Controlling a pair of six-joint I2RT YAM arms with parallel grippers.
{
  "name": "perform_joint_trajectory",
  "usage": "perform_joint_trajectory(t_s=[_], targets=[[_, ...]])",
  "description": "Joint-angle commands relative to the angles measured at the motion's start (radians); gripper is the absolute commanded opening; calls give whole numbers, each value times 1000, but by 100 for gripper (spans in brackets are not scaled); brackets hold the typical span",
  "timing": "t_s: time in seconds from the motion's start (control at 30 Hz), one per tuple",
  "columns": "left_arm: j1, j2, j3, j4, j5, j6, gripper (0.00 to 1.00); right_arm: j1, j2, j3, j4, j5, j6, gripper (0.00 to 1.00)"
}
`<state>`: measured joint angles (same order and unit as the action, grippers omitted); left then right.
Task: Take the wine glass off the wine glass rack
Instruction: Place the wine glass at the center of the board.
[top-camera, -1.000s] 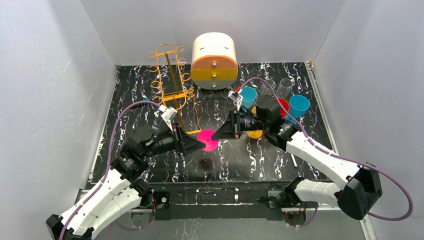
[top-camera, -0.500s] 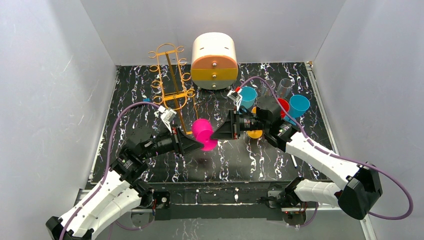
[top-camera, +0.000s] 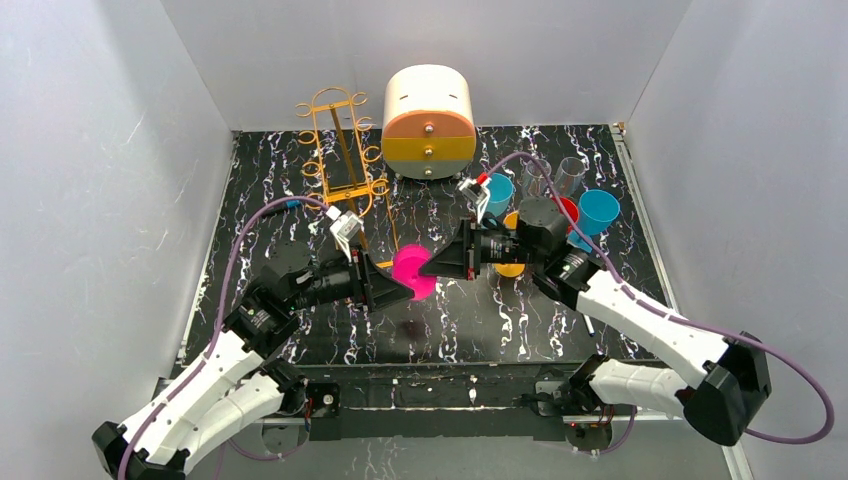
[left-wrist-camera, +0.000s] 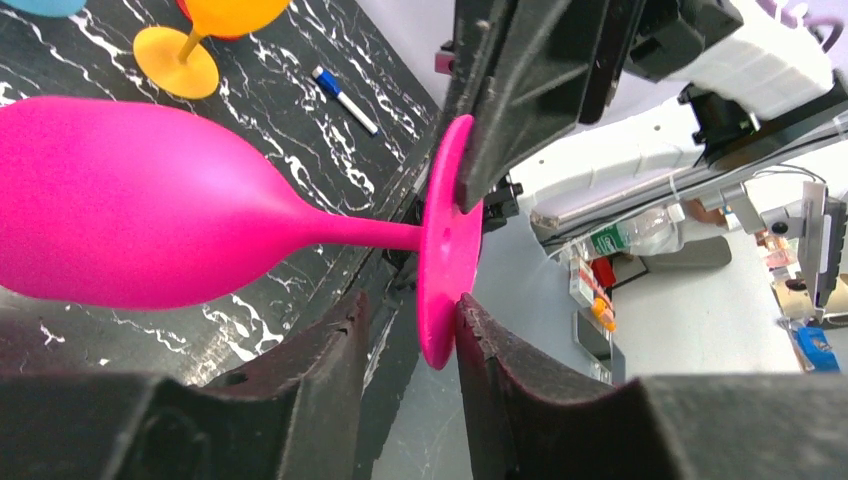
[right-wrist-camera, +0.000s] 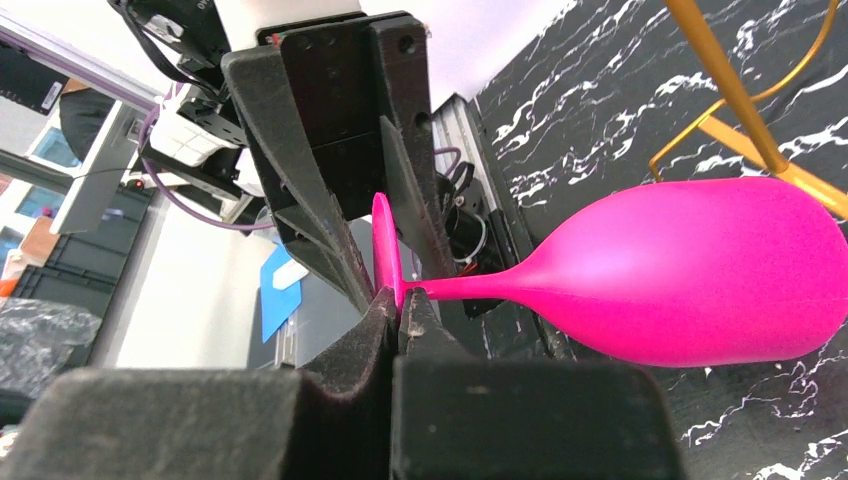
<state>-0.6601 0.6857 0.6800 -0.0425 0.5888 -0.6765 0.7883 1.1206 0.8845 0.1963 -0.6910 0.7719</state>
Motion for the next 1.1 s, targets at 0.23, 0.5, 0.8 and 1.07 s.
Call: perform_joint_trajectory(t_s=[0.23,0.5,0.8,1.07], targets=[[-3,-22,23,128,-101,-76,36,14,-188,-65,149,120,-91,1],[-6,35,55,154,-19,-39,36,22,-223,-132,239,119,-85,1],[-5,38,50,173,-13,-17,9,46,-207,-150,326,99,-91,1],[-6,0,50,107,17,83,0,49,-236,-129,266,124,-116,26]])
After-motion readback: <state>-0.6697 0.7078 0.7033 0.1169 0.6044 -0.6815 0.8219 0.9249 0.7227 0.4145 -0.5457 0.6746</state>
